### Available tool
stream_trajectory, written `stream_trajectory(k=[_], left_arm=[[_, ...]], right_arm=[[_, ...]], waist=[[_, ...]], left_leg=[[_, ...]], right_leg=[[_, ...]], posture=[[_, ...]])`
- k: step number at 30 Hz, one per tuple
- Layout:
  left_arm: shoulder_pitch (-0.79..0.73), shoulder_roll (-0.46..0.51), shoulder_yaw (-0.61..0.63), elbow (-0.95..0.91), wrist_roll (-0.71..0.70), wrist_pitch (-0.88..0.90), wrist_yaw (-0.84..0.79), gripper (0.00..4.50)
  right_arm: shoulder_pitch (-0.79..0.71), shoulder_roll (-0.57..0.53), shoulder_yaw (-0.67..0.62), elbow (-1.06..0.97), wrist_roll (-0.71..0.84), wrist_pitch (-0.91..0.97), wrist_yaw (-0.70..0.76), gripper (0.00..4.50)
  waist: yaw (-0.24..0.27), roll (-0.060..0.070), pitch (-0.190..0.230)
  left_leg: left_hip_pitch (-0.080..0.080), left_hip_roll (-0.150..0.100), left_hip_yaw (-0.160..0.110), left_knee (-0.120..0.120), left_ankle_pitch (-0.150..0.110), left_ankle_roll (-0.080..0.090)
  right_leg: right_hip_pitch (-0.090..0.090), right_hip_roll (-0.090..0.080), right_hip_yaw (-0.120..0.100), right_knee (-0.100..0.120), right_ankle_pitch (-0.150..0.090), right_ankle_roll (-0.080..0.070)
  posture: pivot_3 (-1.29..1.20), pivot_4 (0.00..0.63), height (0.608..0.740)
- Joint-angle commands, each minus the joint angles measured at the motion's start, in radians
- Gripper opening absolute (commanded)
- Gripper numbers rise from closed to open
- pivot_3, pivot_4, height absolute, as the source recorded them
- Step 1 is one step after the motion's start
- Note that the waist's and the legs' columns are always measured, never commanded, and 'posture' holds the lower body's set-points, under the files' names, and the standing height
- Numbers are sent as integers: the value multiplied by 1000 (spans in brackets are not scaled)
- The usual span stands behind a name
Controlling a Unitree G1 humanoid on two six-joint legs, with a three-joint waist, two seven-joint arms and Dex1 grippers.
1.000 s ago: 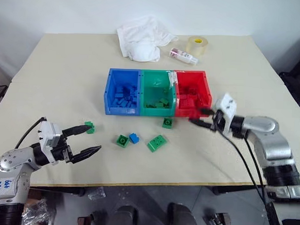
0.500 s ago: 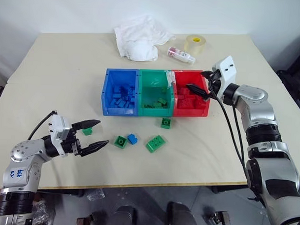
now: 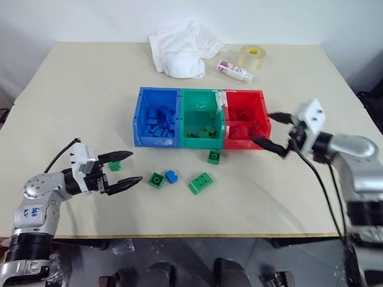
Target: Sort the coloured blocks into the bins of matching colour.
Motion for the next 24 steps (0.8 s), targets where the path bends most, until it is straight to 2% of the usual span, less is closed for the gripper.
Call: stream_trajectory(k=[1,5,8,11,16,20,24], left_arm=[[-17,26,12,27,5,-22,-34,4500],[-37,41,14,73,14,-34,-53,4500],[-50,42,14,90,18,-39,-57,4500],[-55,41,13,98,22,-42,-59,4500],[-54,40,12,83,22,-39,-53,4500],[-36,36,15,51,17,-33,-43,4500],[-8,28,19,8,12,-29,-25,4500]], right_arm=[[189,-109,-140,-187,79,69,66,4475],[428,-189,-265,-269,92,88,105,4475],[495,-209,-300,-295,102,92,117,4475],[497,-216,-297,-305,108,97,115,4475],[354,-183,-120,-349,108,136,102,4475],[188,-93,92,-347,66,160,94,4475],[26,23,277,-240,-18,138,101,4475]], waist=[[10,0,0],[14,-1,0],[10,-1,0],[6,-1,0],[7,-1,1],[5,-1,1],[6,-2,1]], left_leg=[[0,0,0,0,0,0],[1,0,3,1,0,0],[2,0,4,1,0,1],[3,1,5,0,0,1],[2,1,4,1,0,1],[2,2,3,1,0,0],[1,1,3,1,0,0]], right_leg=[[0,0,0,0,0,0],[2,0,1,-1,0,0],[2,0,2,-1,0,0],[1,0,3,0,0,0],[1,0,3,-1,0,0],[1,0,3,-1,0,0],[0,0,3,-1,0,0]], posture=[[0,150,740],[0,150,740],[0,150,740],[0,150,740],[0,150,740],[0,150,740],[0,150,740]])
